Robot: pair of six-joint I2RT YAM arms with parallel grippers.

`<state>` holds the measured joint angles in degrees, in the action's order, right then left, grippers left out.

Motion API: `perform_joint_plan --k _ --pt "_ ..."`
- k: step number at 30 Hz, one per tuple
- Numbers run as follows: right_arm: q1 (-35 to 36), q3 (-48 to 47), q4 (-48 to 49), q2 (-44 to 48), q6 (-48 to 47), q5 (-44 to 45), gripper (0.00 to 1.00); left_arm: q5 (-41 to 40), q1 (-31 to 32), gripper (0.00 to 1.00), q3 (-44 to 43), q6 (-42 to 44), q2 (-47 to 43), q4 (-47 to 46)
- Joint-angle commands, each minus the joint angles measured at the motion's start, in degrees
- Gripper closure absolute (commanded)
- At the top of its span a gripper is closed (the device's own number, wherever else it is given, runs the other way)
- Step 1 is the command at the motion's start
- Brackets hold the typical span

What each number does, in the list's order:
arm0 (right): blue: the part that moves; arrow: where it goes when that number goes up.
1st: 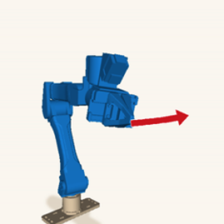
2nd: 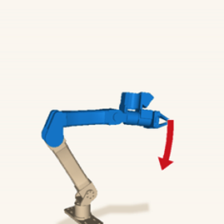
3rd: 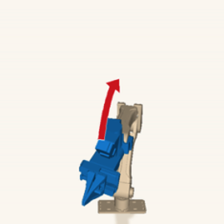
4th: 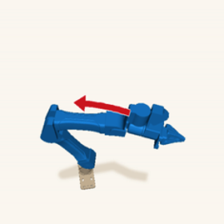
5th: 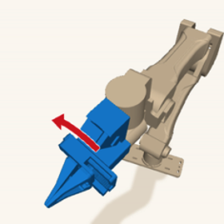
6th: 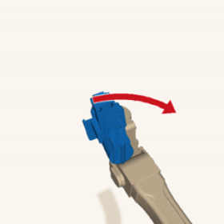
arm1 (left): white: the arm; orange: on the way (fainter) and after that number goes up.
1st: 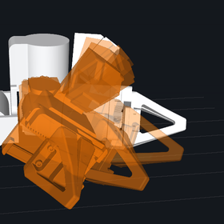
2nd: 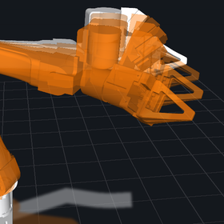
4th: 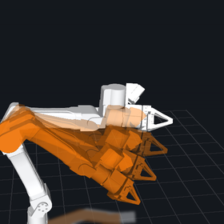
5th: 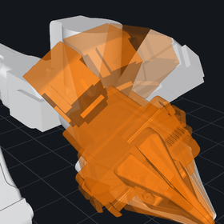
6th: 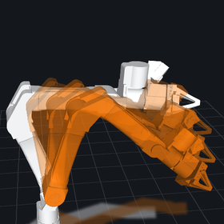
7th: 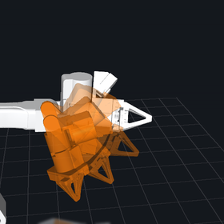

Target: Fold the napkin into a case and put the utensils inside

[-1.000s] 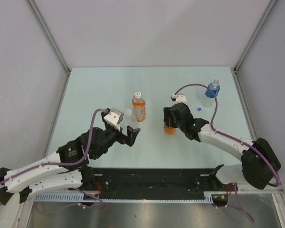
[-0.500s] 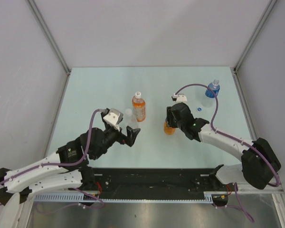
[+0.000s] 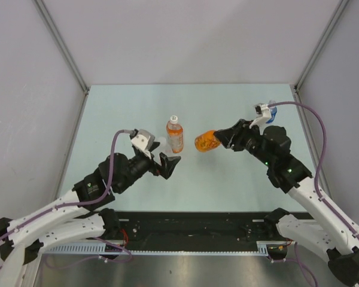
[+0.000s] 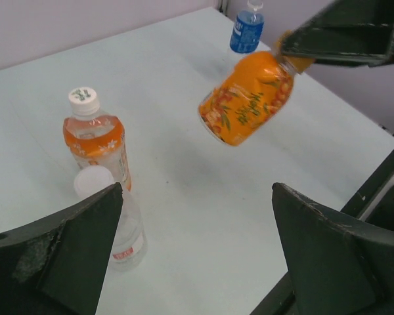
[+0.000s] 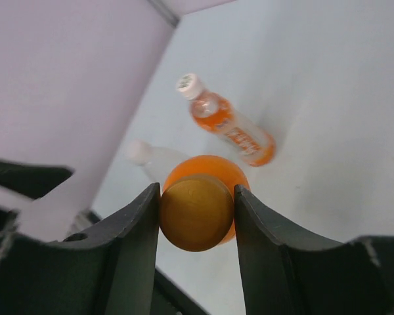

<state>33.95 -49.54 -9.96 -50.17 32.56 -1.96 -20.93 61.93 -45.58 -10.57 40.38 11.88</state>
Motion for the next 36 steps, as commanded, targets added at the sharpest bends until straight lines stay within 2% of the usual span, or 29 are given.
perform_joint_plan --k 1,2,5,12,15,25,31,36 --pt "-3.19 -1.53 8.1 3.14 10.84 -22.81 1.0 20.0 -9.53 0.0 -4.86 -4.7 1.62 -7.56" --pt "-3.19 -1.53 8.98 3.76 11.64 -24.83 1.0 29.1 -13.38 0.0 -5.13 -5.77 1.98 -10.1" --pt "-3.28 -1.53 11.71 5.26 13.93 -27.65 1.0 40.13 -16.92 0.0 -6.09 -8.06 3.3 -15.46" --pt "-2.84 -1.53 14.97 5.7 15.87 -31.18 1.0 60.01 -17.28 0.0 -10.93 -9.03 11.73 -18.64" --pt "-2.84 -1.88 14.09 5.35 15.17 -31.62 1.0 63.63 -17.28 0.0 -10.49 -9.56 12.79 -20.05" --pt "-0.48 -3.02 17.78 4.29 15.17 -32.67 1.0 65.66 -17.28 0.0 -9.7 -8.86 16.39 -17.86" --pt "3.13 -4.51 16.81 3.77 13.15 -30.57 1.0 57.5 -17.28 0.0 -7.95 -7.71 14.99 -16.98" --pt "3.84 -4.86 16.98 4.47 12.62 -28.89 1.0 58.8 -17.28 0.0 -7.5 -8.5 15.69 -18.12"
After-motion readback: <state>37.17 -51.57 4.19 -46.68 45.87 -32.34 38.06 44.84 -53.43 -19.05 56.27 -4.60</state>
